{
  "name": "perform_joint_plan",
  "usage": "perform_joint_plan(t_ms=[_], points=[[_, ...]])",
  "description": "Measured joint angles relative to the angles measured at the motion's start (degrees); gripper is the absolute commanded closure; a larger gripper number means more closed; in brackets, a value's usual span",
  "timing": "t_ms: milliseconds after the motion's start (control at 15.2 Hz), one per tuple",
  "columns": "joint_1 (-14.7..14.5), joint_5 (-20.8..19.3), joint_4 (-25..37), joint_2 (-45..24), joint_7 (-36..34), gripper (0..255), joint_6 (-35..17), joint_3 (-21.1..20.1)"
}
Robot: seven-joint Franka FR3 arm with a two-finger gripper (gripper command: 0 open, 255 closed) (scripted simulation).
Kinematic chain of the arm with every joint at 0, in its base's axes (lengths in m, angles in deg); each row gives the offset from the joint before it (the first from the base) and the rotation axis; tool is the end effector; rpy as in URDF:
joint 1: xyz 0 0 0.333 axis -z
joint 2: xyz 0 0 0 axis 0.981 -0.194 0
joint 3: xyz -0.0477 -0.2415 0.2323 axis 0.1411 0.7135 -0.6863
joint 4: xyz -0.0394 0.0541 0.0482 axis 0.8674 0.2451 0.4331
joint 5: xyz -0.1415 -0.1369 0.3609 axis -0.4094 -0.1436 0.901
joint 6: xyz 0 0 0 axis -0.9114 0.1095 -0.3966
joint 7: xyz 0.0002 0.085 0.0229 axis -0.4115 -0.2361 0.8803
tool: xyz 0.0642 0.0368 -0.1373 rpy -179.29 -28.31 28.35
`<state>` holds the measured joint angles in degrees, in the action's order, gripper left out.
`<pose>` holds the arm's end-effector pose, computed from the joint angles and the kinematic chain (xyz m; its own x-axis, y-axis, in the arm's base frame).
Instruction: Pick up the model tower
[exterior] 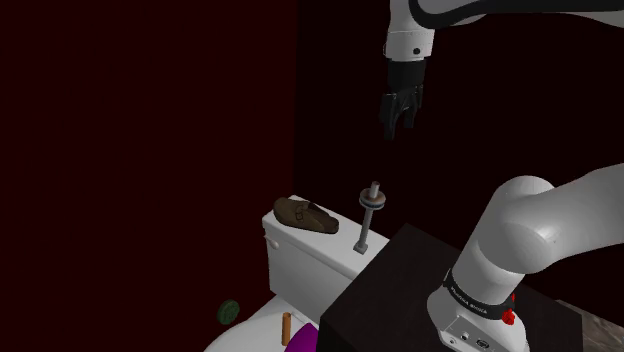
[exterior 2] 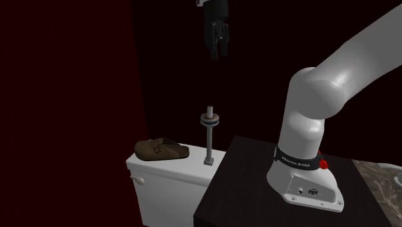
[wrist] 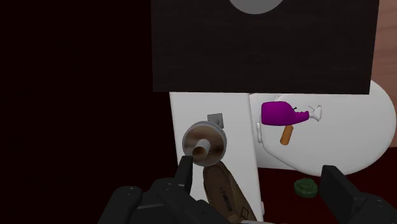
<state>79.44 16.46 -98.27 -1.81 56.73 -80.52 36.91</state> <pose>0.2955 -0.0174 0.5331 0.9932 -0.0429 -0.1086 -0.0352 -0.9968 0.0718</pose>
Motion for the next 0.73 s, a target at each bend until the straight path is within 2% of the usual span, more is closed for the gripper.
perform_joint_plan(t_ms=[198,726], points=[[0.31,-0.24,-2.05,-0.09,0.33,0,-2.51,0.79],[2.50,-1.92,-13.08,-4.63,2.85,0,-20.57,6.31]])
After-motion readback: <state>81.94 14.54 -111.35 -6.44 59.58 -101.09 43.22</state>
